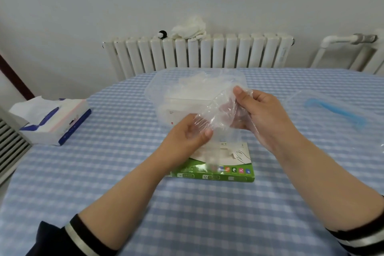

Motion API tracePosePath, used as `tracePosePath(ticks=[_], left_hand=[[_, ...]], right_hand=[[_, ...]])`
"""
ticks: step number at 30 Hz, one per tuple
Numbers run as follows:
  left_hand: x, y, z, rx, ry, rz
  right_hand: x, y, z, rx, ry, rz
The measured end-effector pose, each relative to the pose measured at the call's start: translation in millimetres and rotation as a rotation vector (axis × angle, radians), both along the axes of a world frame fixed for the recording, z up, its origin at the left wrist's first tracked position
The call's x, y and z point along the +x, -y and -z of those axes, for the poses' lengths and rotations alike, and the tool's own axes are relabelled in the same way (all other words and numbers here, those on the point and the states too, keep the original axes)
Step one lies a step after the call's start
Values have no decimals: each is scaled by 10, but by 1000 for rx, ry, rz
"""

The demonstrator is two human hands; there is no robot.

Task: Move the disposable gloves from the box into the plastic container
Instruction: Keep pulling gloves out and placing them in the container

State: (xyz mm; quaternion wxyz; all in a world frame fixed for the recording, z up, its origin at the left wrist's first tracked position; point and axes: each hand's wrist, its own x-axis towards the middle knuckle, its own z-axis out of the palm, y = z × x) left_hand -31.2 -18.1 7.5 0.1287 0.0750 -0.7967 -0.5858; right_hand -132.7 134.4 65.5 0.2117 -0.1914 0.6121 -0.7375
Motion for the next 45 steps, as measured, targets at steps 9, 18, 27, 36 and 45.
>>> tracePosePath(ticks=[9,18,27,36,45], left_hand=[[-83,-11,-349,17,-63,-15],[-107,-142,-648,472,-80,-221],[20,207,-708,338,-118,-245],[-359,315,-968,-217,-130,-233],[-968,865,-923,-811,274,-377]], right_hand=[[41,-37,-37,229,-12,-142],[-7,-69,-10,210,-74,-251],[-103,-115,-63,118,-64,-141],[-372,139,-419,434,-462,-78],[-1062,671,-409,986,-842,49]])
